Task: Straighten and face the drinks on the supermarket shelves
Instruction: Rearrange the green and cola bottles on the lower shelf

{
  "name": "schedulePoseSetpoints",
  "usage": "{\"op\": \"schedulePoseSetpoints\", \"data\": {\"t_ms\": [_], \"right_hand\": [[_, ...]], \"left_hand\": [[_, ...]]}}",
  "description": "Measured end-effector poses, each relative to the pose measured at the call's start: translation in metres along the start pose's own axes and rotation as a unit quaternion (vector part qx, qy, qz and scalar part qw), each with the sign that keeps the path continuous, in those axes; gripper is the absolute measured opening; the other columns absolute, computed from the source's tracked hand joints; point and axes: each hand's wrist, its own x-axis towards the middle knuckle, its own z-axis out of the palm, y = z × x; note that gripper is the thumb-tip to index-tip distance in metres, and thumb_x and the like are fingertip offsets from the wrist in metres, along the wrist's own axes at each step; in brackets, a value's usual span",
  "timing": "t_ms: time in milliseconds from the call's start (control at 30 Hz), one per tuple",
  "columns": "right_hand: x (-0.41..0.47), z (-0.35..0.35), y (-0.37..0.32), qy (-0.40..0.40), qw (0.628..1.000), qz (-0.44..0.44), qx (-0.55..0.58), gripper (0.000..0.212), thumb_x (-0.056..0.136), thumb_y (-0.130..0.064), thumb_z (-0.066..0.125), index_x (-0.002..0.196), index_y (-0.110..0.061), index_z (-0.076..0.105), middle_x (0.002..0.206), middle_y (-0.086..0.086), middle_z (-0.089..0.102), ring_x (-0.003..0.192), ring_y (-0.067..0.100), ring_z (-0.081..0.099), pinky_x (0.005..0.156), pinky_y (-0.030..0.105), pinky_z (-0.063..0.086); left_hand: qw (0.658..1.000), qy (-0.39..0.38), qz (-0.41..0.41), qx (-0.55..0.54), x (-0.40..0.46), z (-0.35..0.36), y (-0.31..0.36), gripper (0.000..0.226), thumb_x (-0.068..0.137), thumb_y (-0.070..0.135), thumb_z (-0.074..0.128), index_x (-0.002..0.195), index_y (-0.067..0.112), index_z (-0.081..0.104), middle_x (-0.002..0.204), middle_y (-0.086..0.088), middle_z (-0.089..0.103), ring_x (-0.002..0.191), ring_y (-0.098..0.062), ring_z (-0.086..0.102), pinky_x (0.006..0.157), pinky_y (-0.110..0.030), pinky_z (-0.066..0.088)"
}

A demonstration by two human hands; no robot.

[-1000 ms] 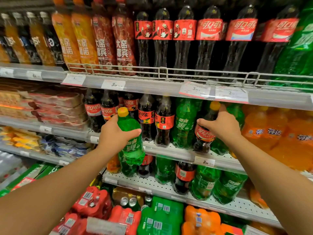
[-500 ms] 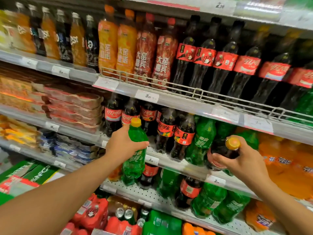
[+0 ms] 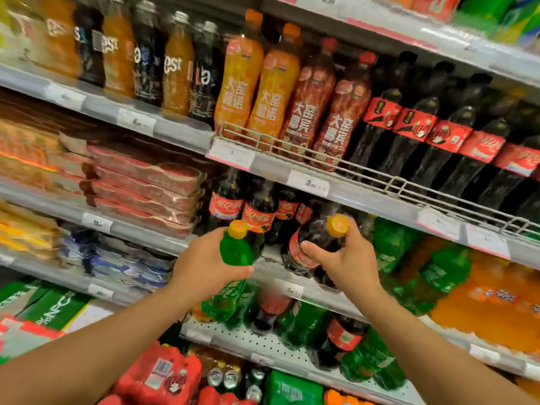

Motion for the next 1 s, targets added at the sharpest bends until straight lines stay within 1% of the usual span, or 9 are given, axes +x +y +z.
{"op": "schedulePoseSetpoints", "data": {"t_ms": [200, 300, 367, 467, 633, 733, 800, 867, 1000], "right_hand": [[0.026, 0.039, -0.009, -0.007, 0.999, 0.037, -0.006, 0.045, 0.062, -0.073, 0.068, 0.093, -0.059, 0.039, 0.058, -0.006, 0.057, 0.049, 0.006, 0.054, 0.045, 0.022, 0.034], [0.035, 0.053, -0.008, -0.004, 0.998, 0.063, -0.018, 0.049, 0.065, -0.07, 0.07, 0.098, -0.046, 0.042, 0.056, -0.003, 0.059, 0.044, 0.009, 0.054, 0.043, 0.03, 0.042], [0.042, 0.061, -0.005, -0.011, 0.996, 0.087, -0.021, 0.053, 0.068, -0.065, 0.073, 0.103, -0.038, 0.043, 0.056, 0.001, 0.062, 0.047, 0.015, 0.06, 0.048, 0.038, 0.052], [0.056, 0.071, 0.002, -0.026, 0.992, 0.119, -0.016, 0.056, 0.069, -0.062, 0.075, 0.105, -0.033, 0.043, 0.057, 0.005, 0.064, 0.048, 0.021, 0.063, 0.051, 0.044, 0.055], [0.09, 0.078, 0.012, -0.031, 0.984, 0.175, -0.004, 0.067, 0.066, -0.06, 0.079, 0.112, -0.029, 0.042, 0.051, 0.003, 0.065, 0.042, 0.018, 0.063, 0.05, 0.044, 0.058], [0.106, 0.083, 0.014, -0.05, 0.977, 0.205, -0.026, 0.061, 0.065, -0.067, 0.075, 0.097, -0.024, 0.045, 0.048, 0.004, 0.063, 0.039, 0.02, 0.062, 0.049, 0.039, 0.056], [0.114, 0.084, 0.015, -0.063, 0.973, 0.221, -0.014, 0.057, 0.066, -0.064, 0.076, 0.093, -0.022, 0.049, 0.047, 0.006, 0.063, 0.037, 0.02, 0.06, 0.042, 0.032, 0.051], [0.121, 0.083, 0.017, -0.079, 0.968, 0.238, 0.02, 0.054, 0.069, -0.055, 0.079, 0.103, -0.023, 0.052, 0.05, 0.008, 0.062, 0.036, 0.02, 0.057, 0.04, 0.026, 0.045], [0.128, 0.081, 0.022, -0.135, 0.955, 0.264, 0.021, 0.06, 0.075, -0.053, 0.075, 0.118, -0.02, 0.049, 0.051, 0.008, 0.058, 0.041, 0.026, 0.053, 0.047, 0.031, 0.045]], "left_hand": [[0.999, -0.033, -0.018, 0.026, -0.003, -0.02, -0.019, 0.056, 0.059, 0.058, 0.079, 0.103, 0.049, 0.045, 0.092, 0.019, 0.059, 0.084, -0.012, 0.06, 0.07, -0.034, 0.052], [0.999, -0.037, -0.026, 0.015, -0.005, -0.027, -0.028, 0.051, 0.058, 0.057, 0.08, 0.093, 0.051, 0.044, 0.088, 0.019, 0.058, 0.081, -0.007, 0.058, 0.063, -0.029, 0.047], [0.999, -0.034, -0.031, 0.002, -0.005, -0.03, -0.034, 0.056, 0.055, 0.059, 0.079, 0.101, 0.052, 0.047, 0.091, 0.019, 0.061, 0.084, -0.007, 0.06, 0.07, -0.033, 0.052], [0.999, -0.027, -0.024, 0.022, -0.005, -0.035, -0.04, 0.065, 0.048, 0.067, 0.072, 0.106, 0.055, 0.045, 0.09, 0.022, 0.061, 0.084, -0.005, 0.059, 0.071, -0.036, 0.054], [0.999, -0.017, -0.027, 0.02, 0.002, -0.041, -0.045, 0.064, 0.046, 0.069, 0.069, 0.104, 0.049, 0.051, 0.089, 0.021, 0.061, 0.083, -0.002, 0.059, 0.071, -0.036, 0.054], [0.999, -0.018, -0.028, 0.024, 0.006, -0.043, -0.045, 0.059, 0.049, 0.066, 0.071, 0.1, 0.048, 0.049, 0.089, 0.02, 0.06, 0.082, -0.002, 0.058, 0.069, -0.035, 0.054], [0.999, -0.017, -0.033, 0.024, 0.008, -0.044, -0.045, 0.053, 0.052, 0.062, 0.074, 0.097, 0.049, 0.049, 0.088, 0.019, 0.061, 0.08, 0.0, 0.058, 0.068, -0.034, 0.054], [0.999, -0.017, -0.038, 0.019, 0.011, -0.045, -0.045, 0.052, 0.053, 0.06, 0.075, 0.098, 0.047, 0.051, 0.089, 0.018, 0.063, 0.082, -0.004, 0.06, 0.069, -0.036, 0.055], [0.999, -0.016, -0.036, 0.034, 0.014, -0.043, -0.043, 0.055, 0.054, 0.06, 0.076, 0.101, 0.047, 0.05, 0.087, 0.018, 0.063, 0.08, -0.005, 0.06, 0.067, -0.035, 0.054]]}}
